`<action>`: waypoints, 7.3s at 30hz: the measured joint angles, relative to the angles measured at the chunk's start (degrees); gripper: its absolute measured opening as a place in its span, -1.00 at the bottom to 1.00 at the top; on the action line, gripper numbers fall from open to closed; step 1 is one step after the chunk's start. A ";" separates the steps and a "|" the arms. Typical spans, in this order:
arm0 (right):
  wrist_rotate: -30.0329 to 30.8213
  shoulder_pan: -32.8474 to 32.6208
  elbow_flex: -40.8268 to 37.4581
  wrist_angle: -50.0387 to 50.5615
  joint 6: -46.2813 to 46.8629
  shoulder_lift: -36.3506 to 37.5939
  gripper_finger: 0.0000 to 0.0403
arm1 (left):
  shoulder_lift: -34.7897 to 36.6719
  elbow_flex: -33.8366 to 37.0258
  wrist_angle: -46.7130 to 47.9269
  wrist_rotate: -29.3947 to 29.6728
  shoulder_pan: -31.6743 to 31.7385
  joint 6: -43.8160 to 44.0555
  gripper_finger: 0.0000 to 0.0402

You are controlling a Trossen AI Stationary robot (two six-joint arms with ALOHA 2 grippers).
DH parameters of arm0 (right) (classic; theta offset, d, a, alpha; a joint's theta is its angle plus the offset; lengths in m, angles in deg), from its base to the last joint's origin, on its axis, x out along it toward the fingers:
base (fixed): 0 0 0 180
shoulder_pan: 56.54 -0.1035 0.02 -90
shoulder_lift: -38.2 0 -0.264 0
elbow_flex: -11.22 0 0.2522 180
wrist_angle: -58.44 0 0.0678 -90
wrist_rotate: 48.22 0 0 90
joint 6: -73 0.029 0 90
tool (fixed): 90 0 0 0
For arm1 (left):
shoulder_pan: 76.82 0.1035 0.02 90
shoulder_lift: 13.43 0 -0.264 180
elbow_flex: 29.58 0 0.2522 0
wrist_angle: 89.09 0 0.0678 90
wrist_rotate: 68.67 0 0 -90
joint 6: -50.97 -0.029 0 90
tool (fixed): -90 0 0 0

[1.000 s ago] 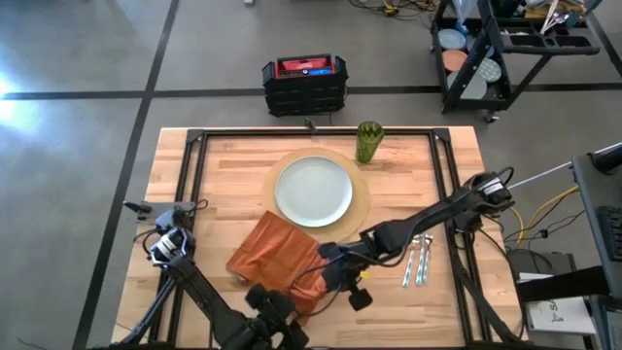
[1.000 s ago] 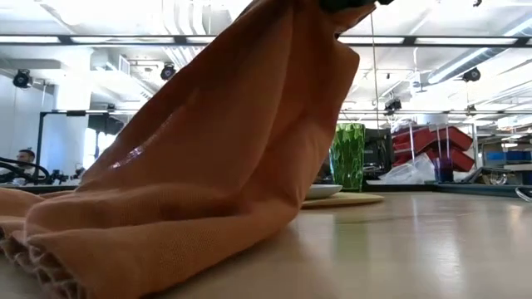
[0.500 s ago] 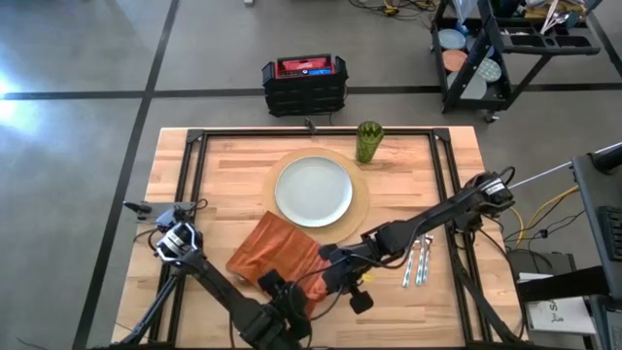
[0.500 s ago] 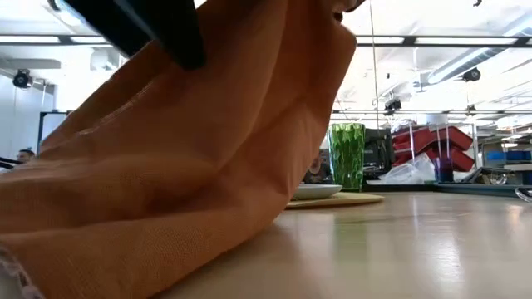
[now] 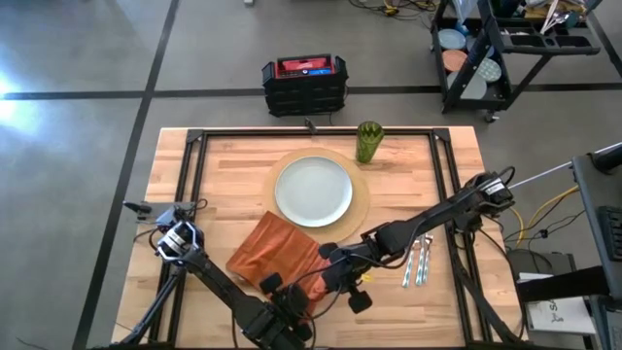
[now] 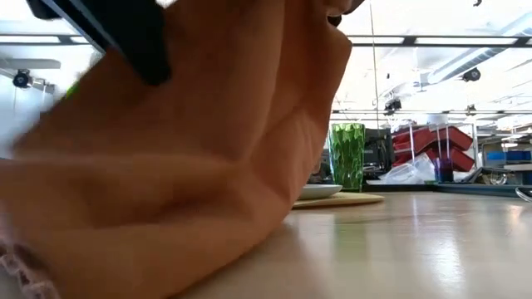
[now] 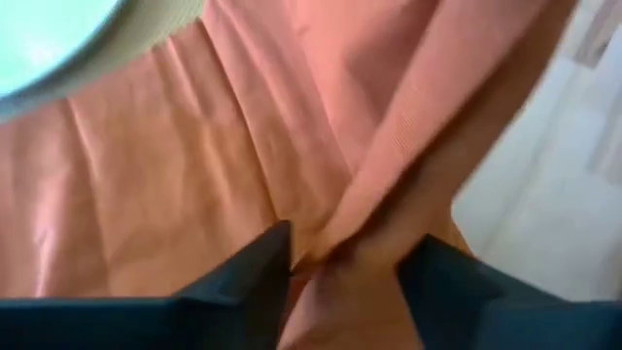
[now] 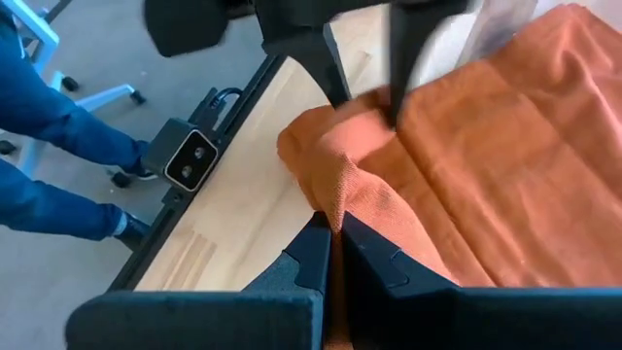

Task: Set table place
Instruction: Fold the orange table napkin

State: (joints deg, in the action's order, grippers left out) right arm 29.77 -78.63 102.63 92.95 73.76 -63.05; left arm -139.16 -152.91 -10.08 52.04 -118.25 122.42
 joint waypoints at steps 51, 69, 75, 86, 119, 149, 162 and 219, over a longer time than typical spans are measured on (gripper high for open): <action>2.61 5.36 4.15 -6.34 12.68 -0.23 -1.00 | 0.88 -14.84 24.96 -9.95 -5.99 30.95 -1.00; 3.00 7.41 4.22 -2.38 10.83 -0.24 -1.00 | 11.72 -3.17 24.73 -5.80 -2.78 33.33 -1.00; 2.76 10.04 4.32 -3.04 8.61 -0.24 -1.00 | 19.18 6.56 24.62 -5.67 -2.64 36.48 -1.00; -3.24 19.03 10.31 -6.52 5.34 -5.73 -1.00 | 31.56 19.12 24.78 -5.39 -2.67 35.16 -1.00; -3.24 26.66 45.49 13.70 -4.85 -25.44 -1.00 | 50.14 40.73 24.79 -4.14 1.44 35.21 -1.00; -11.04 28.27 44.83 3.61 -9.84 -25.55 -1.00 | 53.64 29.59 24.85 -18.19 0.56 31.10 -1.00; -13.20 28.35 44.78 0.36 -7.75 -29.14 -1.00 | 51.80 29.41 24.81 -19.48 0.46 31.94 -1.00; -4.22 30.01 44.96 -3.39 -6.69 -28.92 -1.00 | 57.86 33.67 24.77 -12.09 2.27 31.27 -1.00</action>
State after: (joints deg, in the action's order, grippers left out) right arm 25.55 -48.61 147.59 89.56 67.06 -91.97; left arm -81.30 -119.24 14.69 39.94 -115.98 153.69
